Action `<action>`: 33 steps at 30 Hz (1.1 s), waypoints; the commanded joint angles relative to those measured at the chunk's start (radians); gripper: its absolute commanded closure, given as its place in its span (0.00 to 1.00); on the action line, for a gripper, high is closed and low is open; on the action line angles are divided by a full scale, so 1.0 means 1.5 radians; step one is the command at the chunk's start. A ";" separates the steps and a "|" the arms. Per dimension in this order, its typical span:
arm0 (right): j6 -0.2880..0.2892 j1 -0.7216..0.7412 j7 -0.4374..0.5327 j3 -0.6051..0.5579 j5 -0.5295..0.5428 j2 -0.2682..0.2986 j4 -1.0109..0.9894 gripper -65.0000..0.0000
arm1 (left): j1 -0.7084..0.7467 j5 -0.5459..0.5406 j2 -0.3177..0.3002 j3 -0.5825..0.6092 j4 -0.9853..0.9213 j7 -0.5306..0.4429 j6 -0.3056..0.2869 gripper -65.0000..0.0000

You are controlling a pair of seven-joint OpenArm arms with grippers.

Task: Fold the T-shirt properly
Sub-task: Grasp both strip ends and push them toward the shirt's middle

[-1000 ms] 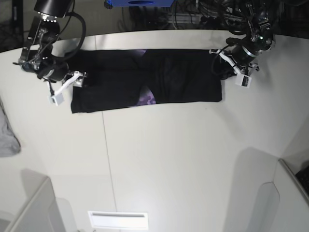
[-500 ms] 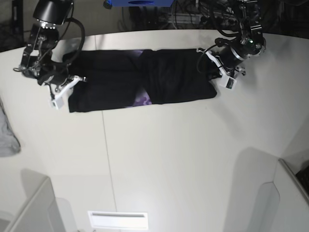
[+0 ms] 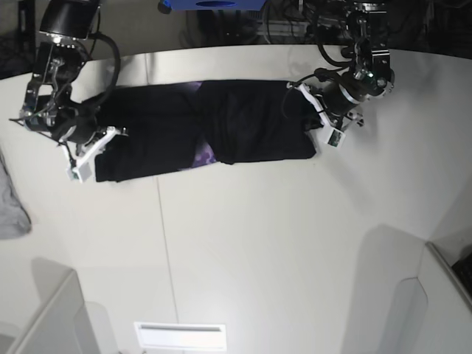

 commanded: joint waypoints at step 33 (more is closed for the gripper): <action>-0.095 -0.052 0.032 -0.185 0.015 -0.126 0.213 1.00 | 0.004 -0.010 -0.011 0.001 0.015 -0.010 -0.006 1.00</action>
